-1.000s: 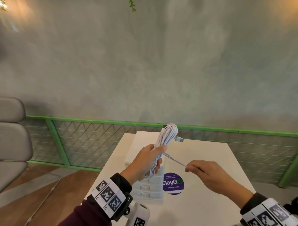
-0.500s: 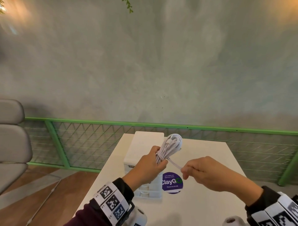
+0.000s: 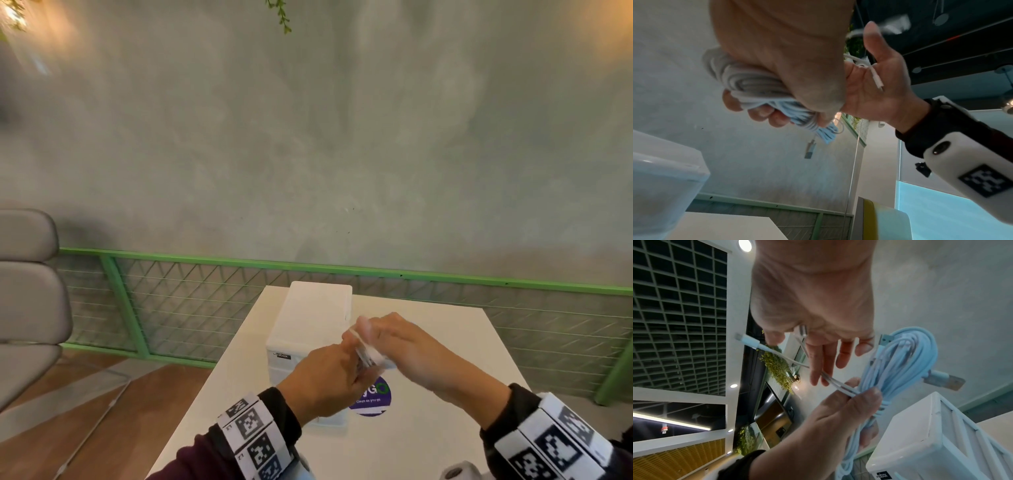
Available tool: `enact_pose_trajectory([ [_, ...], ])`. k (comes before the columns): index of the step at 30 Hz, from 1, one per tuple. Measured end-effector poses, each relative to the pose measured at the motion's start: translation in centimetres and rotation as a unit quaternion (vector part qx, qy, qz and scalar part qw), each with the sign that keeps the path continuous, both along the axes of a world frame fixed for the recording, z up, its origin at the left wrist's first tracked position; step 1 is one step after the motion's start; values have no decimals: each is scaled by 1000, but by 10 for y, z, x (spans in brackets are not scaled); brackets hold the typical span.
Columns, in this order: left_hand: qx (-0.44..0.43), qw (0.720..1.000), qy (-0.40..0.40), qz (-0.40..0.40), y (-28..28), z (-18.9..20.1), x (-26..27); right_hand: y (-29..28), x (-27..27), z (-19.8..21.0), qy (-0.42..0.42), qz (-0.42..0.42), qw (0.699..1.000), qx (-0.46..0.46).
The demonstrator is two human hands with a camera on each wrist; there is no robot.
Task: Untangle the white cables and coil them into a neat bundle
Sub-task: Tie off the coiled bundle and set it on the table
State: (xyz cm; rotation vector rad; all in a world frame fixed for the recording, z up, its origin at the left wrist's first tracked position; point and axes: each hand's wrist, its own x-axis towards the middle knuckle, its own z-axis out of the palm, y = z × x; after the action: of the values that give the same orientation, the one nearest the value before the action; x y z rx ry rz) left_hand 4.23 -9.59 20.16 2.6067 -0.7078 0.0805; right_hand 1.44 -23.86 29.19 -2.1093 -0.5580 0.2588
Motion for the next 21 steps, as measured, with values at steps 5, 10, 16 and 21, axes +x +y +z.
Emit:
enact_pose_trajectory([
  [5,34,997,42,-46,4,14,-7,-12,21,-6,52,-31,995,86],
  [10,-61,984,152,-74,11,22,-8,-31,38,-9,72,-12,995,62],
  [16,-268,928,235,-106,8,27,-8,-39,58,-27,156,29,987,30],
  [21,-350,897,266,-47,15,25,3,-41,58,-46,179,-21,982,51],
])
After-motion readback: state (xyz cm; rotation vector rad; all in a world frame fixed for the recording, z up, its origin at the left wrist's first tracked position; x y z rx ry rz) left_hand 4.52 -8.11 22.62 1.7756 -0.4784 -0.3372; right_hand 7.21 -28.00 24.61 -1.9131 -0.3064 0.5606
